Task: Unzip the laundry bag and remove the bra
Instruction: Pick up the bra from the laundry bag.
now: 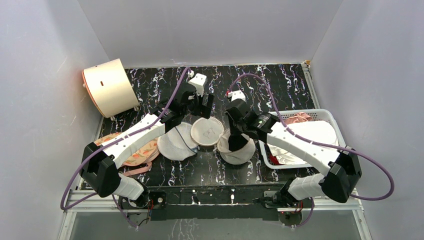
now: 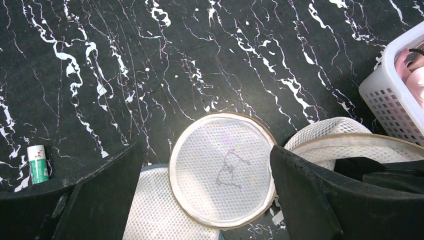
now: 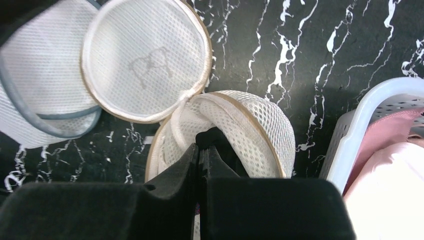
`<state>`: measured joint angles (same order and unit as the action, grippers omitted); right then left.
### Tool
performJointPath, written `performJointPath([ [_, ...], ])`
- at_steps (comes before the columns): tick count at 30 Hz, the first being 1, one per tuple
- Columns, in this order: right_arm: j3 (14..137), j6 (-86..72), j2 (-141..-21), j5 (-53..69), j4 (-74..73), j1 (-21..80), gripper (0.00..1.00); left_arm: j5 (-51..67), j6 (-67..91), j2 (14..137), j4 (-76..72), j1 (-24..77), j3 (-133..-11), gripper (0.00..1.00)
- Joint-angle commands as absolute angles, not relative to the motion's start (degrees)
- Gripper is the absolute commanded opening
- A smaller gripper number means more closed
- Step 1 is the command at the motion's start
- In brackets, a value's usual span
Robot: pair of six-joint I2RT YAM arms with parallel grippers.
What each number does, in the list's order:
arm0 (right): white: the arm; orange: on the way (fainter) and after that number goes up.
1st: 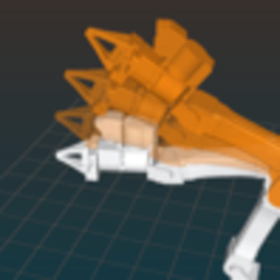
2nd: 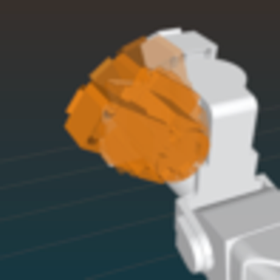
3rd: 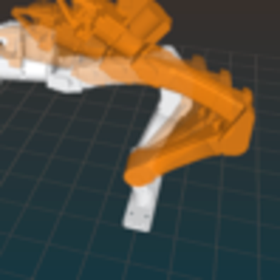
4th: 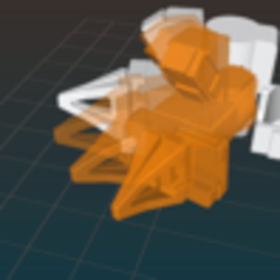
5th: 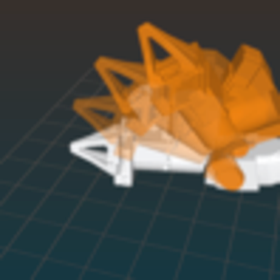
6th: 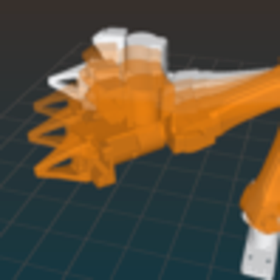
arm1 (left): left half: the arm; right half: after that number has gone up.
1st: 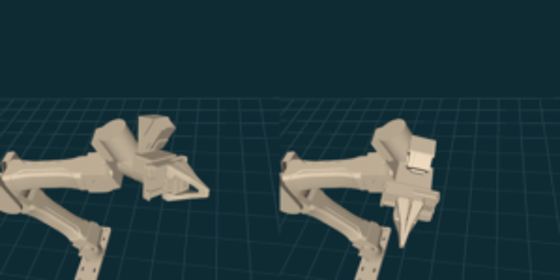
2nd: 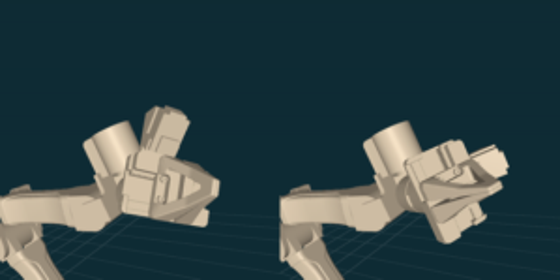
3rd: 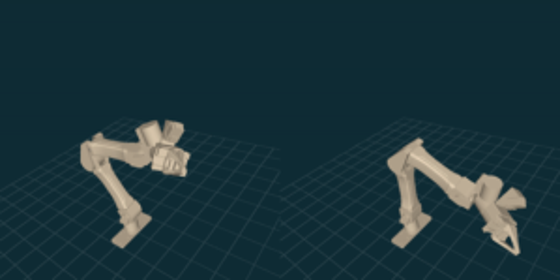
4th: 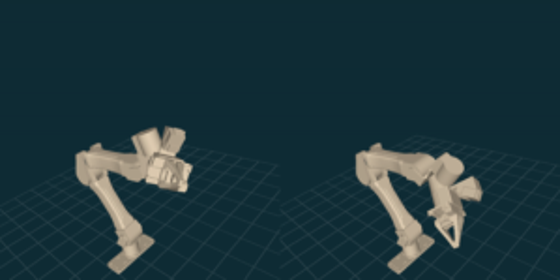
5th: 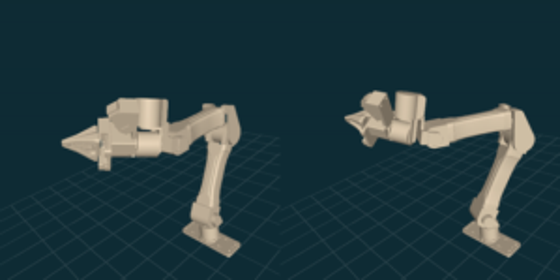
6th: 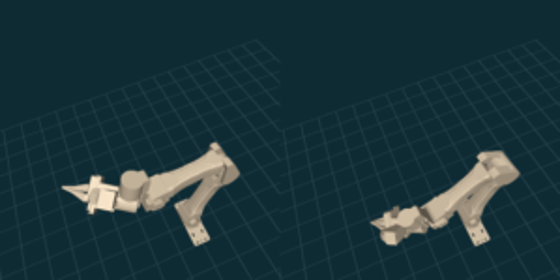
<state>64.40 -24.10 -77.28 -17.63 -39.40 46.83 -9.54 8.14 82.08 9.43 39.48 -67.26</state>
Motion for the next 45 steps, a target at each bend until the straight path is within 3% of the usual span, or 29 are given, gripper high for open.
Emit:
performJointPath([
  [1, 66.0, -25.2, -73.8, -16.0, -32.6, 47.1, 0.0, -8.5, 8.5, 81.1, 9.2, 39.2, -68.2, 0.97],
  [11, 71.7, -26.5, -73.9, -11.4, -31.6, 47.1, 0.0, -8.5, 8.5, 81.1, 9.5, 39.2, -68.2, 0.97],
  [19, 70.7, -28.2, -70.3, -11.5, -29.0, 47.0, 0.0, -8.2, 8.5, 80.8, 9.4, 39.2, -68.3, 0.97],
  [36, 82.7, -26.7, -67.1, -13.4, -32.7, 47.0, 0.0, -8.2, 8.6, 81.2, 9.6, 39.2, -68.3, 0.98],
  [45, 72.2, -26.8, -70.2, -14.6, -29.0, 46.8, 0.0, -7.9, 8.6, 81.0, 9.6, 39.2, -68.2, 0.98],
])
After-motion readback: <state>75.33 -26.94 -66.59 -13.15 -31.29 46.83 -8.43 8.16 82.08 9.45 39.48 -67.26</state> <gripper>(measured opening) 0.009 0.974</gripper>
